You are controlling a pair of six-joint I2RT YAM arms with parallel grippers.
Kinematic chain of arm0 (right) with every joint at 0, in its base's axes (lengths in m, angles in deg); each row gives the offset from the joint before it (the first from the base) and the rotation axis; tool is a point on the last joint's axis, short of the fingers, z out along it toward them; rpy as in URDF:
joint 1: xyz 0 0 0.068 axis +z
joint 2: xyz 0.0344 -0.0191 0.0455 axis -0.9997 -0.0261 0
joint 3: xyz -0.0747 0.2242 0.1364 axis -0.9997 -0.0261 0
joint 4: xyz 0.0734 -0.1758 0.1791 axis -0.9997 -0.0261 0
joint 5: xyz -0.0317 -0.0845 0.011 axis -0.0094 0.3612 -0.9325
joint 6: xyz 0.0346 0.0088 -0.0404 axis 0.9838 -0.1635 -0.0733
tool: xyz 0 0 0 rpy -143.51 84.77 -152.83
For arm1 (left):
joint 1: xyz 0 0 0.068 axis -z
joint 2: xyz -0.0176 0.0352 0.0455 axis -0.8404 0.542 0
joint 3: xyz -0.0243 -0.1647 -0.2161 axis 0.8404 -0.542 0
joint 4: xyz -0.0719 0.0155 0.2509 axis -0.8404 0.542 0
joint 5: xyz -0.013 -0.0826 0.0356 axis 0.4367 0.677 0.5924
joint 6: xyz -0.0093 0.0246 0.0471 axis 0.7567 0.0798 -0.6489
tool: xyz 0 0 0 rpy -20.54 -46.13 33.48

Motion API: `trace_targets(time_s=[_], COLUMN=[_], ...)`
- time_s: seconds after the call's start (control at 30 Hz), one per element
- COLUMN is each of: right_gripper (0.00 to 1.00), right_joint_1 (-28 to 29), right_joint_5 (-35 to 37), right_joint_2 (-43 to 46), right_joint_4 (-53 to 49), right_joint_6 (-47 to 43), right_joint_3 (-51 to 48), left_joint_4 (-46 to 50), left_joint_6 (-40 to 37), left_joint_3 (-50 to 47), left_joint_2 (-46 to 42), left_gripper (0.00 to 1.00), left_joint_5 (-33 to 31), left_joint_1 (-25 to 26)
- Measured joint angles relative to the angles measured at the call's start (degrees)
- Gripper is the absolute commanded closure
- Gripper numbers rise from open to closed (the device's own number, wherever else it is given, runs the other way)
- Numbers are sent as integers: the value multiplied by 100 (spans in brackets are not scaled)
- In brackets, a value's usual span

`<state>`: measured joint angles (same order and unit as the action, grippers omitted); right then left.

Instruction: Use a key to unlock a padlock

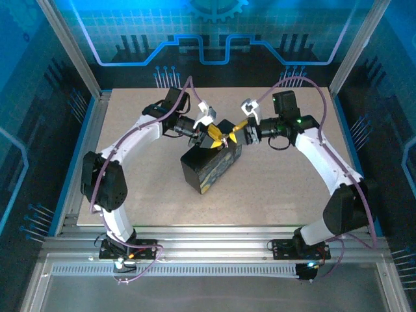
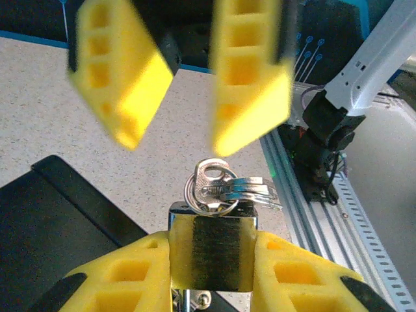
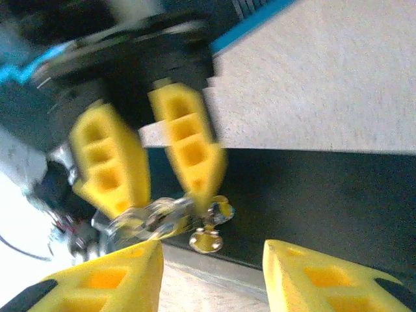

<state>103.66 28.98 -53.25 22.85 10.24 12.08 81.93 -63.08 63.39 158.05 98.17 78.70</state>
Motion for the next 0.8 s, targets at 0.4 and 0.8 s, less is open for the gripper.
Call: trace_targets(time_s=[0.4,0.8], right_gripper=[52,53], right_joint_1=[382,667], right_joint_5=[437,866], right_joint_2=[310,120], right_joint_4=[925,1187], right_joint_6=[-3045,-3978], right_joint_3=[-540,-522], left_joint_4=[890,1794], left_joint_6=[-422,-1043], left_joint_3=[776,1241], left_joint_2=[638,975], left_gripper=[99,99], left_joint_5=[332,234], left_joint_1=[-42,-192])
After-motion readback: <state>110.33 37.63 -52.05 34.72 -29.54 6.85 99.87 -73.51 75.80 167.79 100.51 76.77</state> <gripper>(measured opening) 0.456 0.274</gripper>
